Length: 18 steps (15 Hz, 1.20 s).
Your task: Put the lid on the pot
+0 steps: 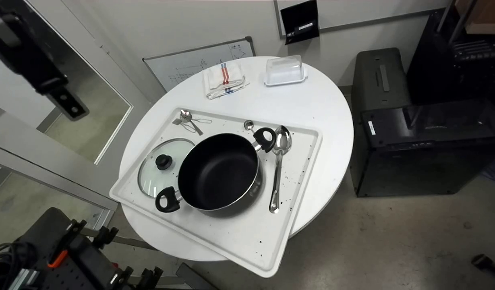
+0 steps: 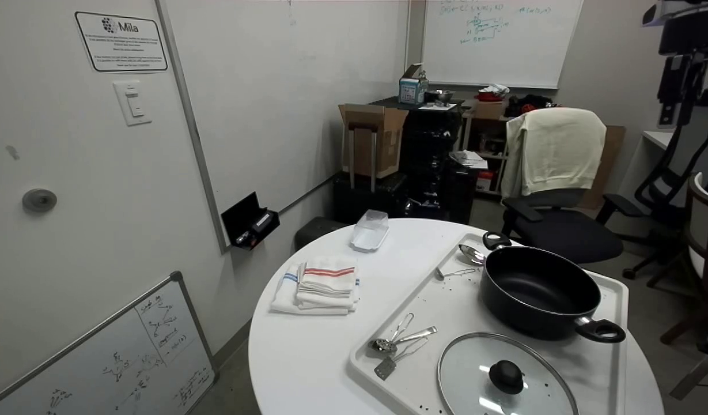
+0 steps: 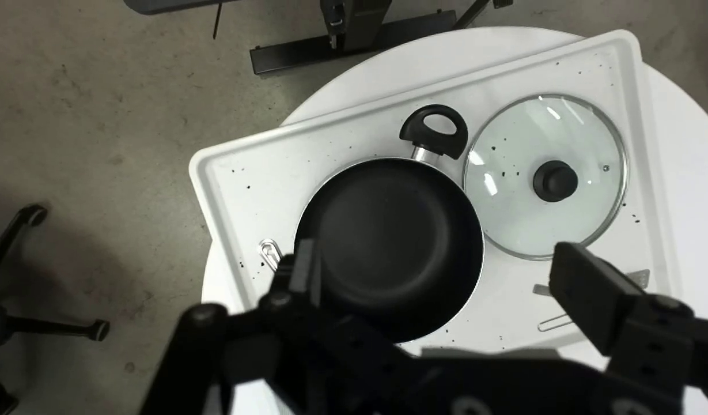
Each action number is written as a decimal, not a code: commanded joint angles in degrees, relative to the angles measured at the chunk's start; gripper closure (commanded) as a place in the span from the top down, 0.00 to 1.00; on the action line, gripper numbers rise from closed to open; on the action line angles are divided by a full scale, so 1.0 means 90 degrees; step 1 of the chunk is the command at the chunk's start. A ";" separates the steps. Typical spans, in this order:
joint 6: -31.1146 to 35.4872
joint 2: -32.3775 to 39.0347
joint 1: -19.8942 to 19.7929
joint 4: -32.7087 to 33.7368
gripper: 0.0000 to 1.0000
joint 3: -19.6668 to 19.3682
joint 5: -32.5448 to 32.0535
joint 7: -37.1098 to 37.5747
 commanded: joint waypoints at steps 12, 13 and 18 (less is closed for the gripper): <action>0.2434 0.2178 0.0958 -0.0029 1.00 0.1298 -0.0926 0.0581; 0.2639 0.2356 0.1053 -0.0010 1.00 0.1363 -0.1098 0.0709; 0.3482 0.3432 0.1554 0.0180 1.00 0.1524 -0.1755 0.1139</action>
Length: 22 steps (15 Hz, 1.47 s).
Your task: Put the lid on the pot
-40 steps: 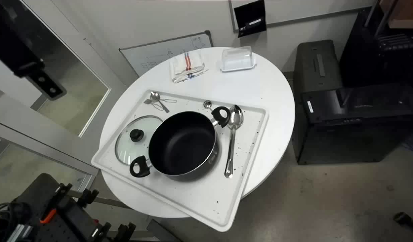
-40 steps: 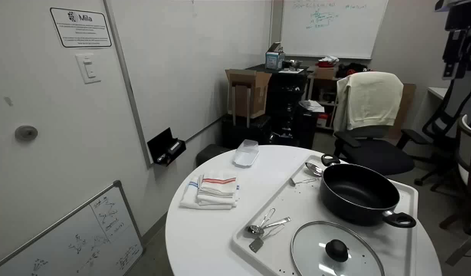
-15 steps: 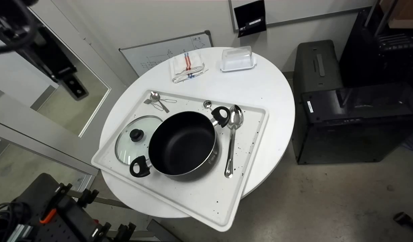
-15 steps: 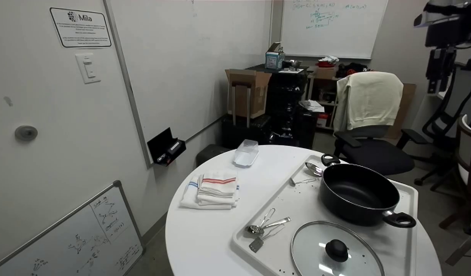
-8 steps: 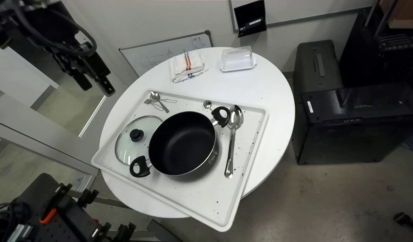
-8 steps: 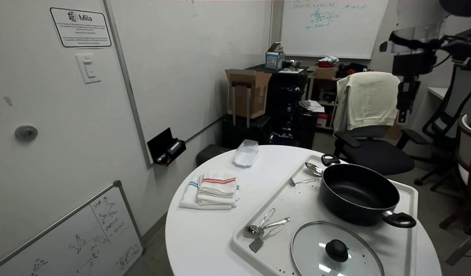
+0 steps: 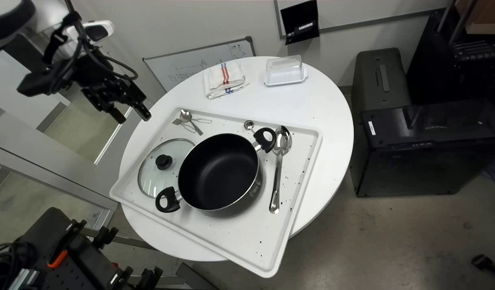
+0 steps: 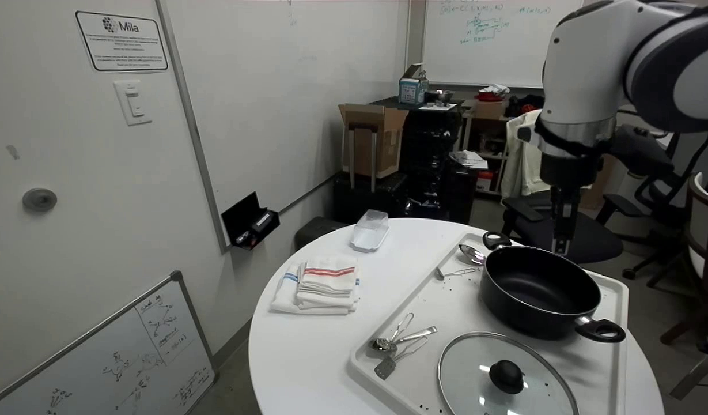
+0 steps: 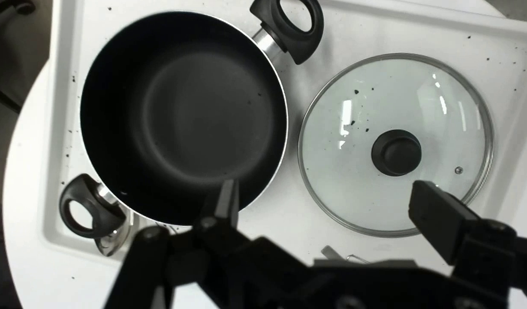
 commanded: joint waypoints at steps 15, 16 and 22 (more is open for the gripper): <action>0.1633 0.3342 0.1323 0.1480 1.00 -0.0302 -0.0725 0.0307; 0.1688 0.3473 0.1387 0.1550 1.00 -0.0342 -0.0726 0.0315; 0.1952 0.4081 0.1690 0.1860 1.00 -0.0548 -0.0723 0.0317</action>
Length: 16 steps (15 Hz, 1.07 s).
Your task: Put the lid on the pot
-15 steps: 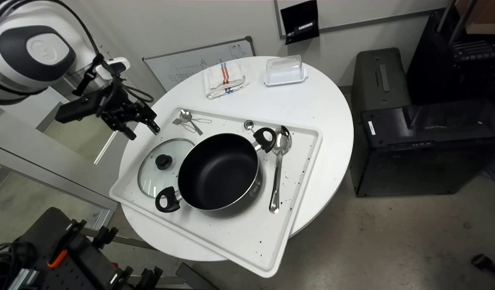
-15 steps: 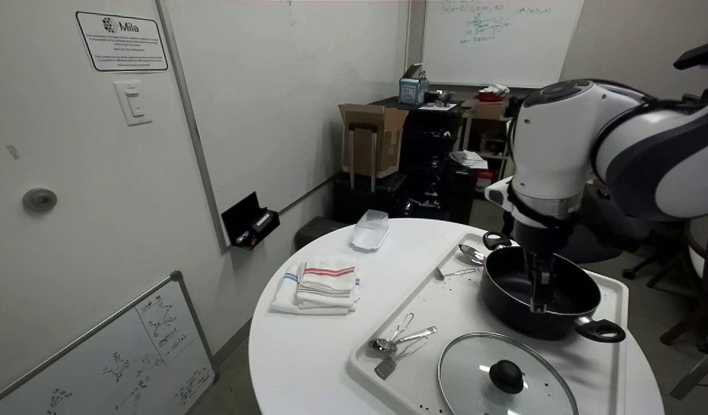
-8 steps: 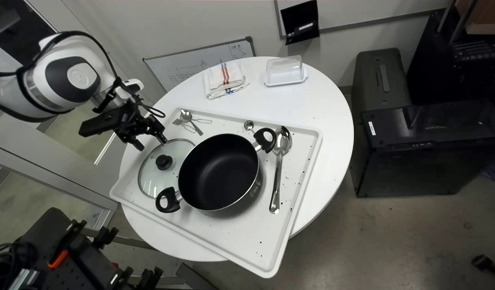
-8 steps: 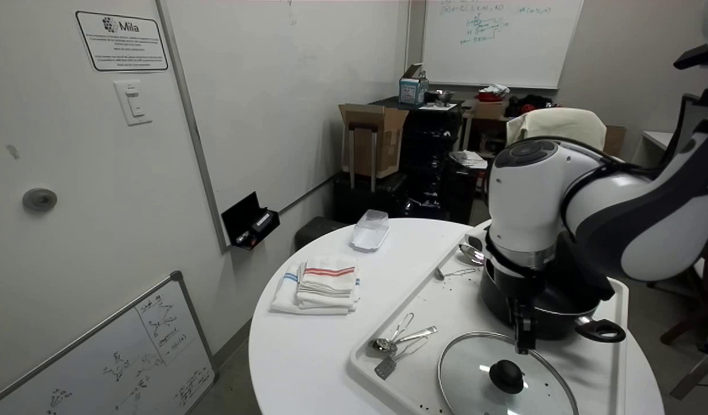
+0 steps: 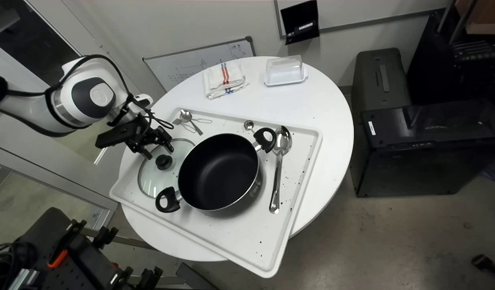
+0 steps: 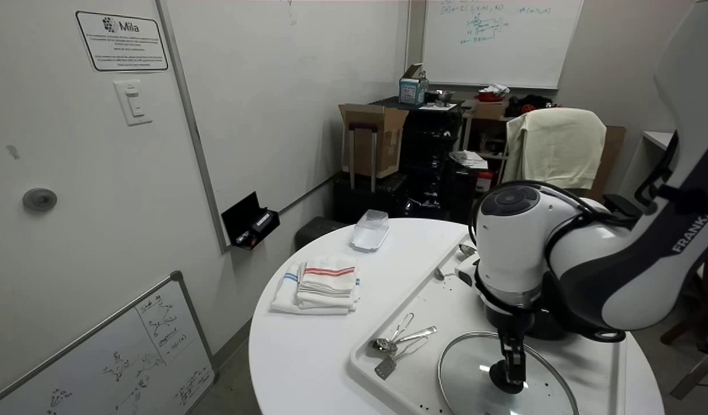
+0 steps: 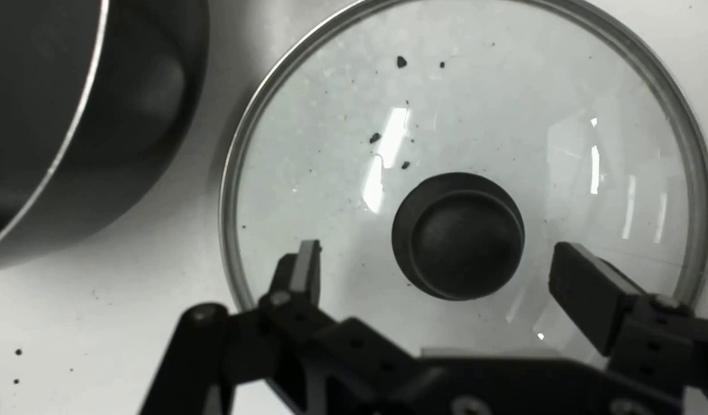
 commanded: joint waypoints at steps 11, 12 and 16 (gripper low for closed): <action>0.0243 0.0496 0.0283 0.0395 0.59 -0.0196 -0.0057 -0.0072; 0.0240 0.0478 0.0268 0.0378 0.50 -0.0183 -0.0047 -0.0085; 0.0228 0.0433 0.0250 0.0356 0.24 -0.0165 -0.0031 -0.0102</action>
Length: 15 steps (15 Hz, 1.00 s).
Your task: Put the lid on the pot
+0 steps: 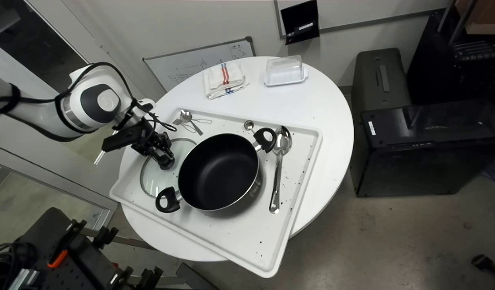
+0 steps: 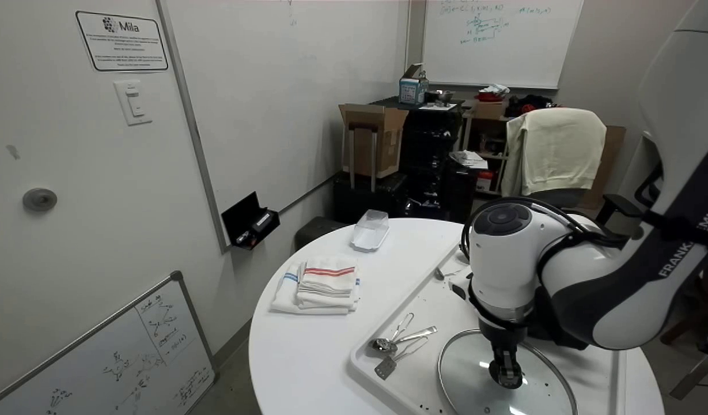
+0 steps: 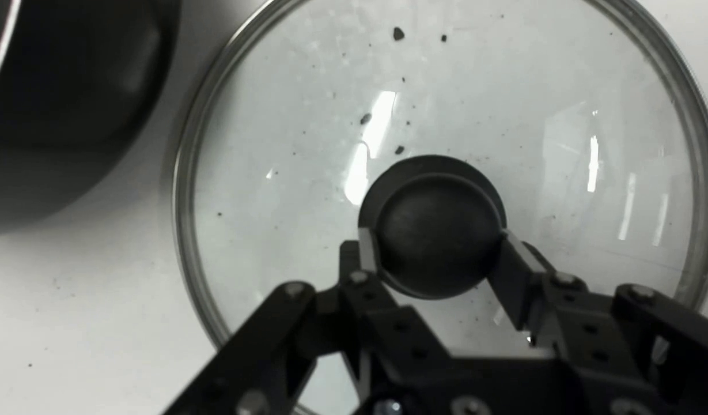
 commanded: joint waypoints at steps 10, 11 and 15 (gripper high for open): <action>-0.0022 -0.0717 -0.0137 -0.0409 0.24 0.0080 0.0012 -0.0260; -0.0028 -0.0821 -0.0165 -0.0467 0.24 0.0101 0.0013 -0.0302; -0.0077 -0.1317 -0.0308 -0.0775 0.24 0.0237 0.0038 -0.0530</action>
